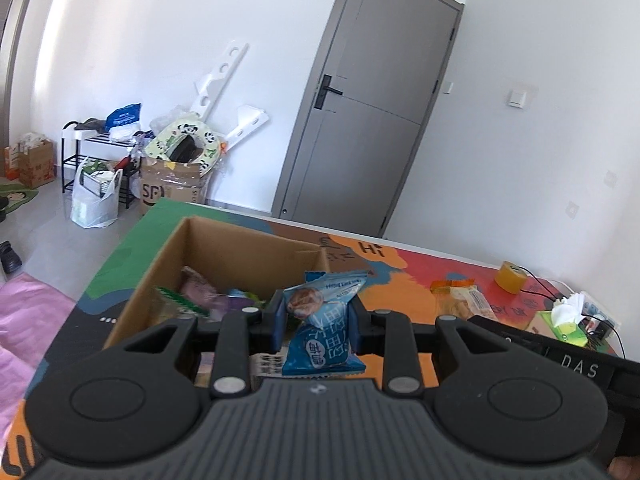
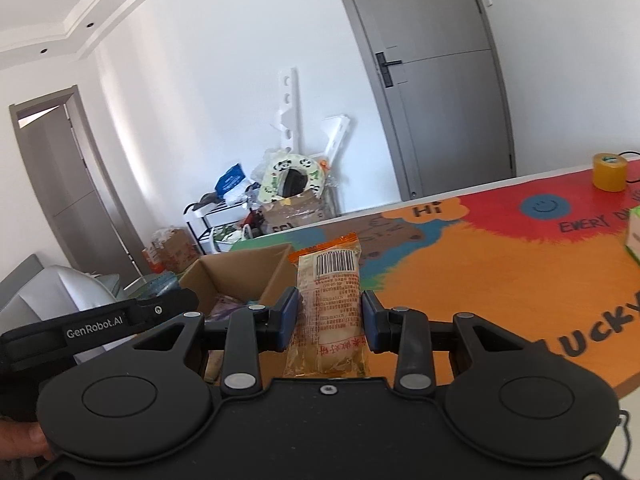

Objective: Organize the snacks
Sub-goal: 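Carry the blue packet and pastry bar over the cardboard box, then lower both snacks into the cardboard box and open both tools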

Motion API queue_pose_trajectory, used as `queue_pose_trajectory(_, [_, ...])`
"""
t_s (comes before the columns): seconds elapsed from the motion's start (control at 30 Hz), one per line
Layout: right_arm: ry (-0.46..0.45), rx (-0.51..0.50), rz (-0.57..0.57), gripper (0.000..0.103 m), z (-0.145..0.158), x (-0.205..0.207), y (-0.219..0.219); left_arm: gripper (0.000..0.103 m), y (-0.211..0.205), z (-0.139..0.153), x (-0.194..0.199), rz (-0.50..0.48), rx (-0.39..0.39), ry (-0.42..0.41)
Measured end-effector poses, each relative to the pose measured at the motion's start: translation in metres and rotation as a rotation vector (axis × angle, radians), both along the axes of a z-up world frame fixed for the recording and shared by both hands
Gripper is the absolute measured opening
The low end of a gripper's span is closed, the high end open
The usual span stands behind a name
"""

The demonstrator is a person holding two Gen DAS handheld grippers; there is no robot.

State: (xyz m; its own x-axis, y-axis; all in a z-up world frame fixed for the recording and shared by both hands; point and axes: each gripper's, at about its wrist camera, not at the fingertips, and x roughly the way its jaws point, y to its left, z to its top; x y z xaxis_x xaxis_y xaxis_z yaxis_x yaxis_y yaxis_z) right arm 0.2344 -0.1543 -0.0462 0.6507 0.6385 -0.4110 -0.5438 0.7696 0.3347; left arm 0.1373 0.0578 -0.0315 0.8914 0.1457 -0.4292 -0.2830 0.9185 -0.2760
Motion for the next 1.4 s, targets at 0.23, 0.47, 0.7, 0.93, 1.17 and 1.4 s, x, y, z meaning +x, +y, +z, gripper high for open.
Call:
queue_pose_trajectory(0.23, [0.003, -0.009, 0.044, 0.035, 0.0, -0.001, 0.027, 0.029, 0.025, -0.002, -0.006, 0.043, -0.009, 0.014])
queue_pose_trajectory(0.47, [0.001, -0.017, 0.078, 0.035, 0.002, 0.0, 0.051, 0.029, 0.046, -0.01, -0.004, 0.077, -0.039, 0.029])
queue_pose_trajectory(0.7, [-0.003, -0.025, 0.101, 0.035, 0.008, 0.005, 0.075, 0.041, 0.066, -0.015, 0.0, 0.082, -0.084, 0.073])
queue_pose_trajectory(0.93, [0.021, 0.001, 0.114, 0.037, 0.011, 0.016, 0.101, 0.07, 0.079, -0.008, -0.012, 0.101, -0.067, 0.046])
queue_pose_trajectory(1.17, [0.031, -0.013, 0.093, 0.054, 0.004, 0.01, 0.093, 0.079, 0.08, -0.011, -0.007, 0.122, -0.067, 0.066])
queue_pose_trajectory(1.4, [0.034, -0.02, 0.014, 0.089, 0.007, 0.008, 0.059, 0.091, 0.062, -0.008, -0.004, 0.13, -0.054, 0.076])
